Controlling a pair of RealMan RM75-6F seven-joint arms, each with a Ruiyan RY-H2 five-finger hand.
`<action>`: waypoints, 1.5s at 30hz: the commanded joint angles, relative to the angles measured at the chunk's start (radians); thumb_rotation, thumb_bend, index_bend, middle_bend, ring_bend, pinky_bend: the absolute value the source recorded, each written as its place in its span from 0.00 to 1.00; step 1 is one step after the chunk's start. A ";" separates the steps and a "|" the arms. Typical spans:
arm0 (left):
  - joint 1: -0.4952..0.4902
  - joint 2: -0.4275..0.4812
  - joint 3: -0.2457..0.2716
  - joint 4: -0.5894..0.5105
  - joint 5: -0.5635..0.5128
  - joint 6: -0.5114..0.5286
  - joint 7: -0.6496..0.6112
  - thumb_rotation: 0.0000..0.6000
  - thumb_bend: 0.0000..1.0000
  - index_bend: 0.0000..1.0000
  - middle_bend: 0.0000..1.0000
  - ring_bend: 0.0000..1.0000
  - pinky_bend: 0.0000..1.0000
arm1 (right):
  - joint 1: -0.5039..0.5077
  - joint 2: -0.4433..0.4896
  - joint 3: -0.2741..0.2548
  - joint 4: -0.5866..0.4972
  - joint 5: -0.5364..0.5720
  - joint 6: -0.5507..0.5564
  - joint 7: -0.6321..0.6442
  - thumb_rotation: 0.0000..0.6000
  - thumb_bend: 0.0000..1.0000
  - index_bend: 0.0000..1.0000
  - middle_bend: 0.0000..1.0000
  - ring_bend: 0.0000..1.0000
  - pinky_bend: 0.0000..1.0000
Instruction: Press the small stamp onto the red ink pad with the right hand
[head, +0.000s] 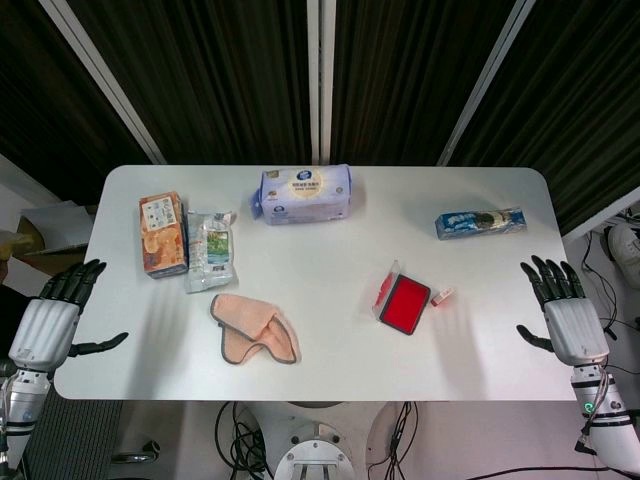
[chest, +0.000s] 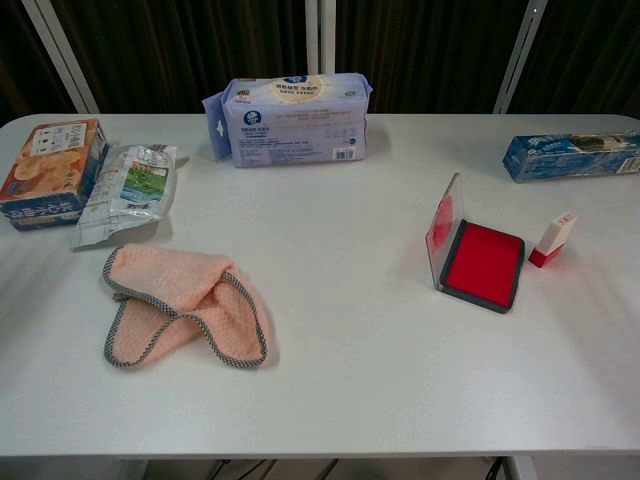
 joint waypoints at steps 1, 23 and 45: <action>0.000 0.000 0.000 0.000 0.000 0.000 0.000 0.58 0.02 0.01 0.08 0.08 0.17 | 0.000 0.000 -0.001 0.000 0.000 0.000 0.000 1.00 0.07 0.00 0.00 0.00 0.00; 0.000 -0.006 0.002 -0.001 -0.004 -0.006 0.003 0.58 0.02 0.01 0.08 0.08 0.17 | 0.060 0.038 -0.004 0.021 0.001 -0.104 -0.178 1.00 0.07 0.00 0.05 0.46 0.71; -0.001 -0.011 0.008 -0.009 -0.012 -0.022 0.021 0.58 0.02 0.01 0.08 0.08 0.17 | 0.300 -0.149 -0.030 0.244 -0.099 -0.354 -0.189 1.00 0.09 0.21 0.19 0.72 0.99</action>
